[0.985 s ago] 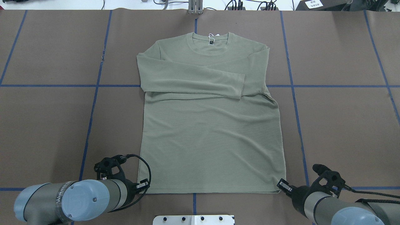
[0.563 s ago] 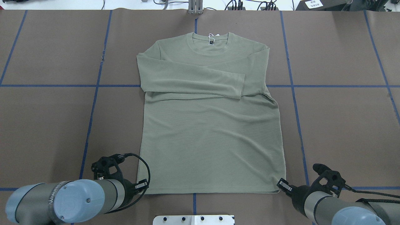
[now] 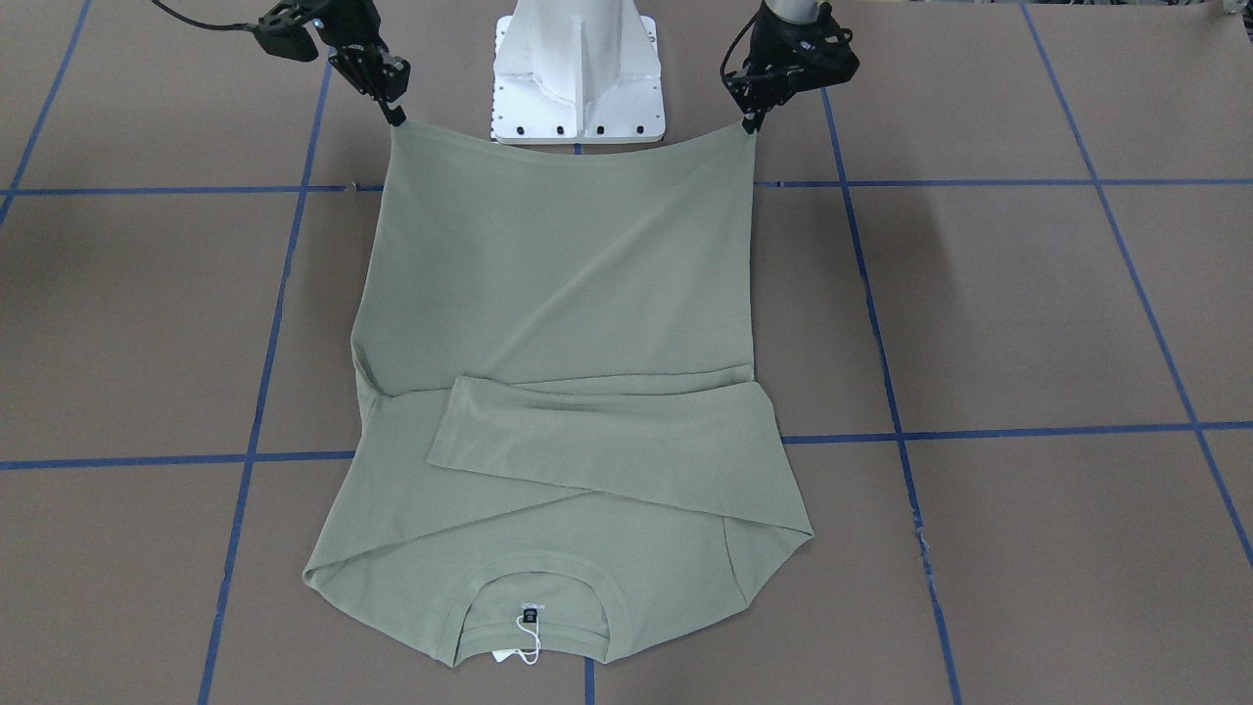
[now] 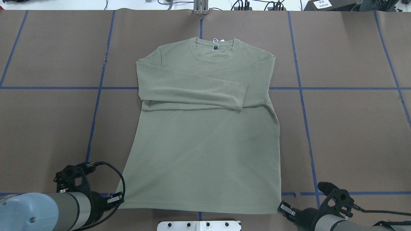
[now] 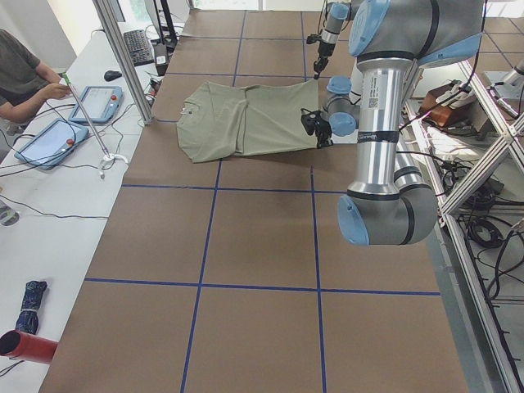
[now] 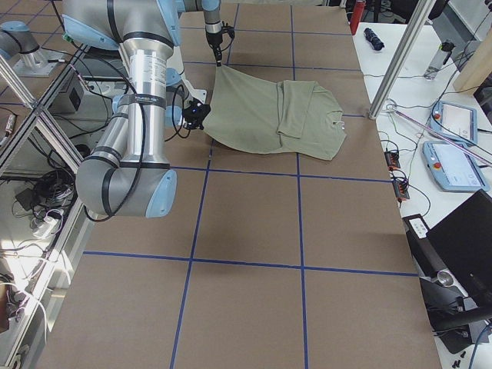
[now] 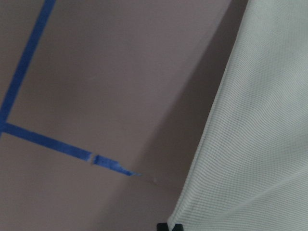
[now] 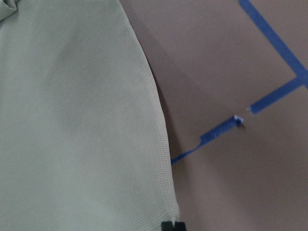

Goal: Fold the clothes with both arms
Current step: 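Grasp both hem corners nearest the robot with both grippers, then lift the hem and fold it up toward the collar with both grippers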

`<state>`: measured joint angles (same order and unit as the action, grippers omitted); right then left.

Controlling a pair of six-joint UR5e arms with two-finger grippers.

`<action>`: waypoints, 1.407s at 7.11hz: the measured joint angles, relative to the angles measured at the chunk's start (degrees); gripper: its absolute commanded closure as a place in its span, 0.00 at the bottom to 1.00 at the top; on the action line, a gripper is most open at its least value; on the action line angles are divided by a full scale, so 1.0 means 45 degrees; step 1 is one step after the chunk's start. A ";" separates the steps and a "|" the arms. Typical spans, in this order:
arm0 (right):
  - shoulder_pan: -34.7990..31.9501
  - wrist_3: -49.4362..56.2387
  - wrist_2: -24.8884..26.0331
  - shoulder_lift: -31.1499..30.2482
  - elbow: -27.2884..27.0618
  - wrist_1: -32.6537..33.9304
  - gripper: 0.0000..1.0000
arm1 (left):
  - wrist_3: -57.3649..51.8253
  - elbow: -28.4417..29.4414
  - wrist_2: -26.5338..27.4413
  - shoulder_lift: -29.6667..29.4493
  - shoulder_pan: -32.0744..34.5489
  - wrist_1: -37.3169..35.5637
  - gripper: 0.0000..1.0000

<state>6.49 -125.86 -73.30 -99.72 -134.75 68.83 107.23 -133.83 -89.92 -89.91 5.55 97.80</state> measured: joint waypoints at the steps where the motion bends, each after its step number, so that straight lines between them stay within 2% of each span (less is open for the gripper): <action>1: 0.0545 0.0000 0.0012 -0.0128 -0.0319 0.0022 1.00 | 0.0420 -0.0736 0.0002 0.0512 -0.0312 -0.0010 1.00; 3: 0.0955 0.0000 0.0013 -0.1124 -0.1371 0.0035 1.00 | 0.1076 -0.1493 0.0015 0.0563 -0.0674 -0.0014 1.00; 4: 0.0621 0.0035 0.0022 -0.1519 -0.1881 0.0036 1.00 | 0.1047 -0.1659 0.0019 0.0153 -0.0380 -0.0015 1.00; 5: -0.0228 0.0314 -0.0001 -0.1611 -0.2035 0.0037 1.00 | 0.0402 -0.1447 0.0026 -0.0615 0.0443 -0.0025 1.00; 6: -0.1395 0.1243 -0.0132 -0.1228 -0.1820 0.0042 1.00 | -0.1281 -0.0850 0.0019 -0.1584 0.1616 -0.0033 1.00; 7: -0.2978 0.2688 -0.0708 -0.0121 -0.1070 0.0095 1.00 | -0.3653 0.0110 -0.0040 -0.2490 0.3006 0.0012 1.00; 8: -0.4988 0.4072 -0.2081 0.1600 0.0416 0.0390 1.00 | -0.5389 0.1412 -0.0286 -0.3384 0.4413 0.0119 1.00; 9: -0.6940 0.5396 -0.3678 0.3508 0.2212 0.0933 1.00 | -0.6146 0.2820 -0.0735 -0.4245 0.5617 0.0506 1.00; 10: -0.8585 0.6829 -0.4908 0.5184 0.3885 0.1621 1.00 | -0.6422 0.4373 -0.1245 -0.4909 0.6634 0.1660 1.00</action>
<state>-32.14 -95.13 -95.38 -76.39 -117.27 76.12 78.33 -114.15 -95.52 -112.00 35.40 105.27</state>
